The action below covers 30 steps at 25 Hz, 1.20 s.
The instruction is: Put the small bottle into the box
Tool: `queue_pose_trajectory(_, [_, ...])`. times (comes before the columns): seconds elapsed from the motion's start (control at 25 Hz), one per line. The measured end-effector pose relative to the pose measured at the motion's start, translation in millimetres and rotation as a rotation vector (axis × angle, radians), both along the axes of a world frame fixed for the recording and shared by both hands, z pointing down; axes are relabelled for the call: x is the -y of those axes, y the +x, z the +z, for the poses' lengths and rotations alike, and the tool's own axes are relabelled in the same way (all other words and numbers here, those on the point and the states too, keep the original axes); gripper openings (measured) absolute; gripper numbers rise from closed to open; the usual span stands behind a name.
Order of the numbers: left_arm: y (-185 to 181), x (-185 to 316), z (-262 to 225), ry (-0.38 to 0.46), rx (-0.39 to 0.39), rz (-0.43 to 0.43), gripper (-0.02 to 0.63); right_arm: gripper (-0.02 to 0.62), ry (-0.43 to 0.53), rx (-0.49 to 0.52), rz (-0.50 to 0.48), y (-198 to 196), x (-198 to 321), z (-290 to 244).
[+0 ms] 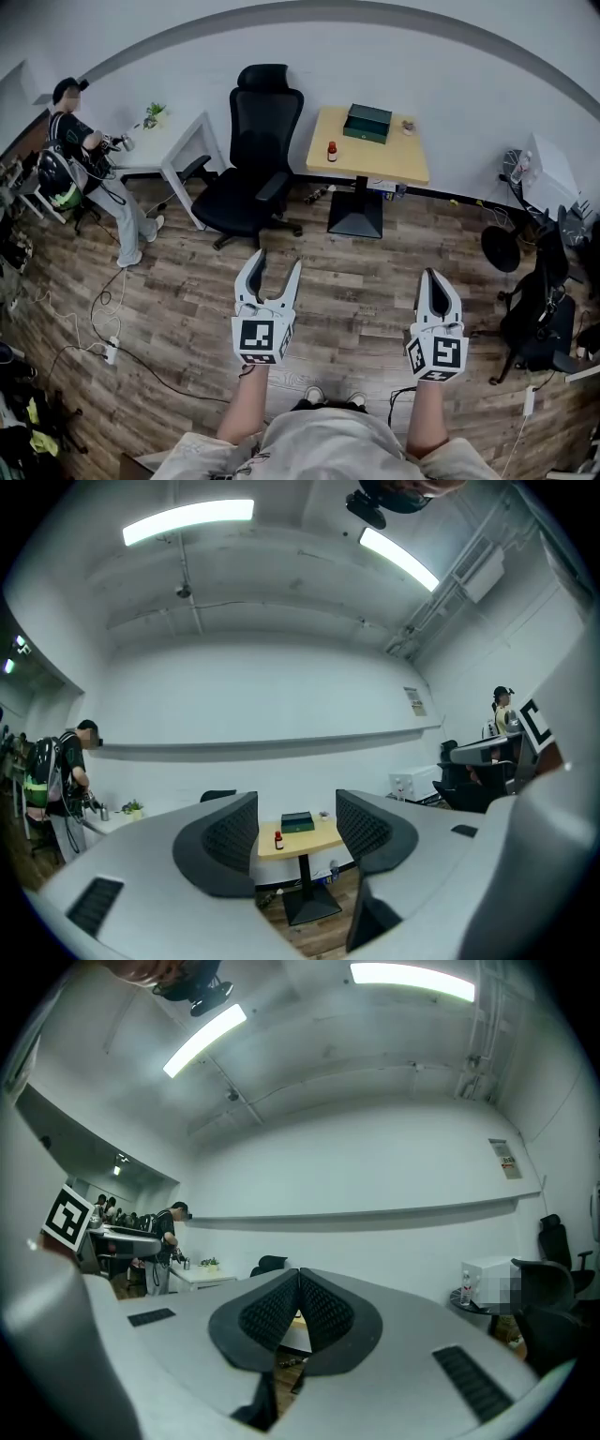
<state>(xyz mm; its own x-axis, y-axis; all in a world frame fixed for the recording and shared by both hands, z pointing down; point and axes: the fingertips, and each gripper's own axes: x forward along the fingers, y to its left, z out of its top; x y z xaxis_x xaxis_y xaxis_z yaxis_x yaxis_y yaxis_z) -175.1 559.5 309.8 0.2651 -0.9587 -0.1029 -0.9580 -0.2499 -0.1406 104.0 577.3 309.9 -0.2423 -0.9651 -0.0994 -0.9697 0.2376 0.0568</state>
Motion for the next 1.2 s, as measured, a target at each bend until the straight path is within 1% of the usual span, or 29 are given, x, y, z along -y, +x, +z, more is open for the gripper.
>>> queue_pose_trajectory(0.24, [-17.9, 1.1, 6.2, -0.021, -0.002, -0.012, 0.253, 0.015, -0.008, -0.003, -0.013, -16.9, 5.2, 2.0])
queue_pose_trajectory(0.44, [-45.8, -3.2, 14.5, -0.031, -0.007, -0.037, 0.253, 0.015, -0.011, -0.014, -0.042, -47.8, 10.5, 7.1])
queue_pose_trajectory(0.68, [-72.8, -0.6, 22.6, -0.047, -0.008, -0.038, 0.253, 0.015, -0.021, -0.037, -0.058, -86.1, 10.5, 14.0])
queue_pose_trajectory(0.76, [-74.9, 1.8, 22.2, -0.045, 0.000, -0.030, 0.253, 0.015, -0.028, -0.031, -0.054, -90.8, 11.0, 17.6])
queue_pose_trajectory(0.96, [-68.7, 14.2, 29.9, -0.046, 0.002, -0.009, 0.253, 0.015, -0.041, -0.031, -0.040, -88.1, 19.0, 27.1])
queue_pose_trajectory(1.2, [-61.8, 44.5, 37.9, -0.054, 0.005, 0.003, 0.253, 0.015, -0.043, -0.026, -0.028, -81.8, 45.5, 33.9])
